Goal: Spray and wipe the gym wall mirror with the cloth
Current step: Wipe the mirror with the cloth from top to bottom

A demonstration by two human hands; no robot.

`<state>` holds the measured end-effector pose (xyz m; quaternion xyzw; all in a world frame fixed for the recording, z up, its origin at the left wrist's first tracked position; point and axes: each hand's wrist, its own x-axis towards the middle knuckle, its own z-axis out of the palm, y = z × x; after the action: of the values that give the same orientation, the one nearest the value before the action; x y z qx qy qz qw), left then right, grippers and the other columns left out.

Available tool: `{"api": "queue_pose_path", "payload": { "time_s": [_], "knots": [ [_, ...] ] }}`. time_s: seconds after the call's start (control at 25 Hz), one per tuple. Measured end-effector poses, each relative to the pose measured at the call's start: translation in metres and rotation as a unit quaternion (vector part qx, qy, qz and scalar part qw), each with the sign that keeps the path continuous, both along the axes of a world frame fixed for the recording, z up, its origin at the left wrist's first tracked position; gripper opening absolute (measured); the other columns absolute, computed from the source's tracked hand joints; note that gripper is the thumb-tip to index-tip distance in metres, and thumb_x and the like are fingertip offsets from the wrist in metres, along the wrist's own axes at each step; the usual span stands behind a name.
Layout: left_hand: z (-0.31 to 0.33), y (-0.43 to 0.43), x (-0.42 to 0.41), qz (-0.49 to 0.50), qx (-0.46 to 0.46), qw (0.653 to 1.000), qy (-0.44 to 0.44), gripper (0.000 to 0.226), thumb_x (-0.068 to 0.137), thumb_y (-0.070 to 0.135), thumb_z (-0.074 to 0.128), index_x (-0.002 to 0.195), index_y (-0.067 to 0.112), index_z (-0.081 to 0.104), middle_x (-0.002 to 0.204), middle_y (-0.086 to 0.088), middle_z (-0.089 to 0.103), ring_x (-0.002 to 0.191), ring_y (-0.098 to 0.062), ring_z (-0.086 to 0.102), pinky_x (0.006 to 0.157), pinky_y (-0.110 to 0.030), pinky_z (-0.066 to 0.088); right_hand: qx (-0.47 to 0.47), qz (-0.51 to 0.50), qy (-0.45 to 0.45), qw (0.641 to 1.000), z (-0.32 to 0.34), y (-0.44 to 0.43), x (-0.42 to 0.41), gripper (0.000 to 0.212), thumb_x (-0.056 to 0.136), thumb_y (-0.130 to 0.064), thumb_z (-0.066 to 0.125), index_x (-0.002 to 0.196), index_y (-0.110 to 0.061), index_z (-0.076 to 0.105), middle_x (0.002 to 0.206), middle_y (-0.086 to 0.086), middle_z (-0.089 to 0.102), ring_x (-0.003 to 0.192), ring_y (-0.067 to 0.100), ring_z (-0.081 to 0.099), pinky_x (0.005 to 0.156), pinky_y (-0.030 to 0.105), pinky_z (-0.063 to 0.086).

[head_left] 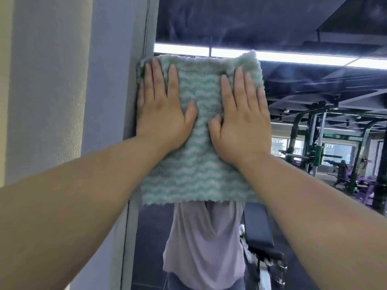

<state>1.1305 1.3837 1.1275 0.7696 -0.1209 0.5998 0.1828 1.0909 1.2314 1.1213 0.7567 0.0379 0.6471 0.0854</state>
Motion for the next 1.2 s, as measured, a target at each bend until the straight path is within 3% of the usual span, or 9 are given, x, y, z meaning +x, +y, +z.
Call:
{"api": "queue_pose_path", "payload": {
  "time_s": [0.12,0.32,0.44,0.6,0.68,0.92,1.0,1.08,1.2],
  "knots": [
    [-0.033,-0.002,0.004,-0.006,0.014,0.999,-0.042,0.075,0.092,0.045,0.029,0.153,0.006,0.010,0.160,-0.021,0.003,0.148,-0.032,0.004,0.119,-0.039,-0.003,0.022,0.002,-0.013,1.000,-0.016,0.002,0.002,0.069,0.089,-0.034,0.031,0.153,-0.012,0.021,0.161,0.014,0.014,0.149,0.024,0.009,0.121,0.041,0.003],
    [-0.148,0.003,-0.004,0.011,0.078,0.997,0.000,0.078,0.088,0.043,0.035,0.152,0.006,0.012,0.159,-0.022,0.006,0.147,-0.032,0.003,0.119,-0.036,-0.010,-0.055,-0.013,0.055,0.997,-0.143,-0.013,-0.015,0.068,0.089,-0.033,0.039,0.151,-0.011,0.023,0.159,0.011,0.017,0.147,0.025,0.017,0.121,0.045,0.010],
    [-0.128,0.006,-0.008,0.025,0.093,0.995,0.007,0.080,0.087,0.046,0.033,0.153,0.009,0.007,0.159,-0.023,0.000,0.147,-0.033,-0.002,0.118,-0.037,-0.012,-0.069,-0.025,0.070,0.995,-0.136,-0.017,-0.017,0.069,0.089,-0.034,0.037,0.151,-0.009,0.021,0.159,0.012,0.018,0.147,0.024,0.015,0.121,0.042,0.007],
    [-0.056,-0.002,-0.003,0.005,0.027,1.000,-0.002,0.076,0.092,0.045,0.029,0.154,0.010,0.004,0.160,-0.021,-0.004,0.148,-0.033,-0.005,0.118,-0.041,-0.007,0.028,0.004,0.019,0.999,-0.051,-0.008,-0.007,0.070,0.088,-0.033,0.031,0.153,-0.009,0.020,0.160,0.015,0.015,0.149,0.026,0.011,0.121,0.040,0.002],
    [-0.070,-0.004,-0.003,0.001,0.026,0.999,-0.025,0.075,0.091,0.042,0.030,0.154,0.009,0.008,0.160,-0.021,0.000,0.148,-0.033,0.000,0.119,-0.043,-0.003,0.034,0.005,0.008,0.999,-0.065,-0.005,-0.006,0.069,0.090,-0.032,0.032,0.153,-0.010,0.019,0.160,0.014,0.013,0.149,0.025,0.010,0.121,0.041,0.003],
    [-0.207,-0.002,-0.011,0.011,0.122,0.992,0.013,0.077,0.086,0.042,0.036,0.152,0.006,0.015,0.157,-0.025,0.009,0.146,-0.036,0.006,0.119,-0.046,-0.001,-0.065,-0.006,0.098,0.993,-0.215,-0.023,-0.025,0.068,0.090,-0.032,0.040,0.151,-0.009,0.021,0.158,0.010,0.017,0.147,0.024,0.016,0.121,0.043,0.005],
    [-0.193,0.001,-0.011,0.018,0.127,0.992,0.016,0.078,0.088,0.044,0.035,0.152,0.007,0.012,0.158,-0.025,0.006,0.146,-0.035,0.003,0.118,-0.043,-0.006,-0.070,-0.006,0.090,0.993,-0.198,-0.024,-0.026,0.069,0.089,-0.031,0.041,0.151,-0.007,0.023,0.157,0.011,0.020,0.146,0.024,0.019,0.121,0.041,0.005],
    [-0.152,0.002,-0.008,0.014,0.087,0.996,0.025,0.078,0.090,0.046,0.032,0.154,0.010,0.006,0.159,-0.024,-0.001,0.147,-0.034,-0.003,0.118,-0.041,-0.009,-0.016,0.009,0.061,0.998,-0.156,-0.016,-0.019,0.068,0.089,-0.030,0.038,0.151,-0.005,0.023,0.158,0.012,0.019,0.147,0.026,0.017,0.121,0.040,0.003],
    [-0.136,-0.001,-0.008,0.012,0.043,0.999,0.010,0.075,0.092,0.042,0.032,0.154,0.009,0.007,0.159,-0.025,0.000,0.147,-0.037,-0.001,0.118,-0.044,-0.005,0.031,0.023,0.039,0.998,-0.134,-0.010,-0.012,0.067,0.092,-0.028,0.036,0.152,-0.005,0.020,0.159,0.016,0.015,0.148,0.028,0.014,0.121,0.042,0.004]
  ]
}}
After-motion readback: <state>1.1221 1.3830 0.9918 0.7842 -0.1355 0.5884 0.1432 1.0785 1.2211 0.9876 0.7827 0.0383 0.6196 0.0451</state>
